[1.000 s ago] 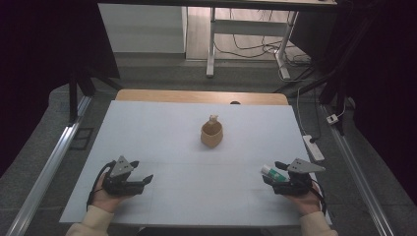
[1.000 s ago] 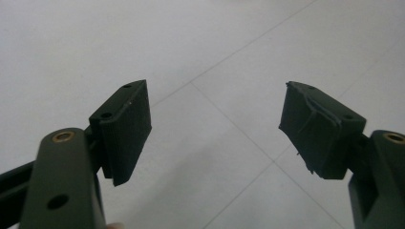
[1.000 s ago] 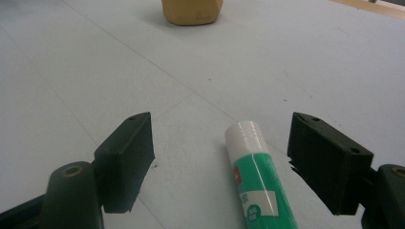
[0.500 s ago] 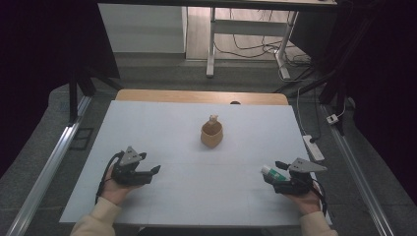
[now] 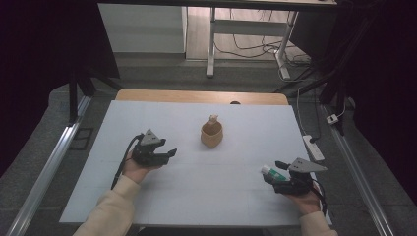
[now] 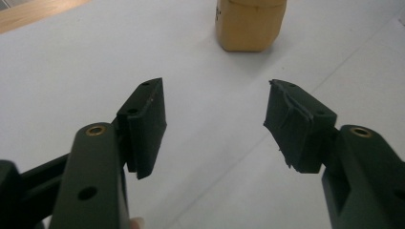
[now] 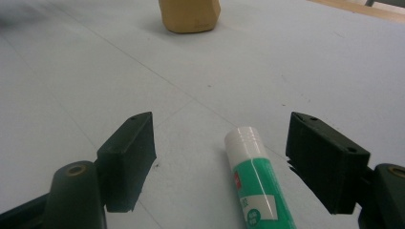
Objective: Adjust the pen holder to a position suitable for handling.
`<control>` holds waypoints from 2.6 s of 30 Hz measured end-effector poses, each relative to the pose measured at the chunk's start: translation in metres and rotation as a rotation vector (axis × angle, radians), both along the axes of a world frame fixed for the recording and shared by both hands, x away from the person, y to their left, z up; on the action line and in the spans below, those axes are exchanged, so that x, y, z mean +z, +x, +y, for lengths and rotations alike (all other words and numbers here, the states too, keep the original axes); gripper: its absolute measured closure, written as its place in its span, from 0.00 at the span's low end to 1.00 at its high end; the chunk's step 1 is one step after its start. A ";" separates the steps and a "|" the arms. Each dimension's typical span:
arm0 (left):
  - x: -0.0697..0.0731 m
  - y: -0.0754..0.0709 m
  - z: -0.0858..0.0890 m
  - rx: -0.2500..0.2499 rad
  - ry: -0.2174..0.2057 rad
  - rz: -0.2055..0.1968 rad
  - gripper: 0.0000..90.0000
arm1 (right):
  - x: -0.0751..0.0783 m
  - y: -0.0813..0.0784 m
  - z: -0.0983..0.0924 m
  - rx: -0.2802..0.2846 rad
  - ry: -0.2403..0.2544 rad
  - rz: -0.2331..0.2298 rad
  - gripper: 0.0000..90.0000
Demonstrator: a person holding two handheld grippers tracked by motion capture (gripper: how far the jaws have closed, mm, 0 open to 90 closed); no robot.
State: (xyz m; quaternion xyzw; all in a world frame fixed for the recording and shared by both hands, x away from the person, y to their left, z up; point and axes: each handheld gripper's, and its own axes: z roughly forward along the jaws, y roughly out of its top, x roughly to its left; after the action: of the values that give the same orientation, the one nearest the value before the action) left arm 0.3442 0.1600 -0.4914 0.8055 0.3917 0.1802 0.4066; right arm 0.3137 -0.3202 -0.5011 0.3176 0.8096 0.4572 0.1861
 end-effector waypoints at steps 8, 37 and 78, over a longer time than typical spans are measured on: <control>-0.002 0.025 -0.014 -0.011 -0.015 0.040 0.50 | 0.000 0.000 0.000 -0.003 -0.005 0.001 0.28; -0.021 0.091 -0.045 -0.067 -0.025 0.092 0.98 | -0.001 0.001 -0.003 -0.020 -0.016 0.004 0.28; -0.035 0.143 -0.082 -0.152 -0.003 0.110 0.99 | -0.003 0.004 -0.005 -0.020 -0.008 0.017 0.28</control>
State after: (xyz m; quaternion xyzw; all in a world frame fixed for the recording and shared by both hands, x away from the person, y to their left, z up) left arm 0.4869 0.0776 -0.5263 0.8409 0.3515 0.1039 0.3982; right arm 0.3174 -0.3253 -0.5044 0.3290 0.8097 0.4494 0.1851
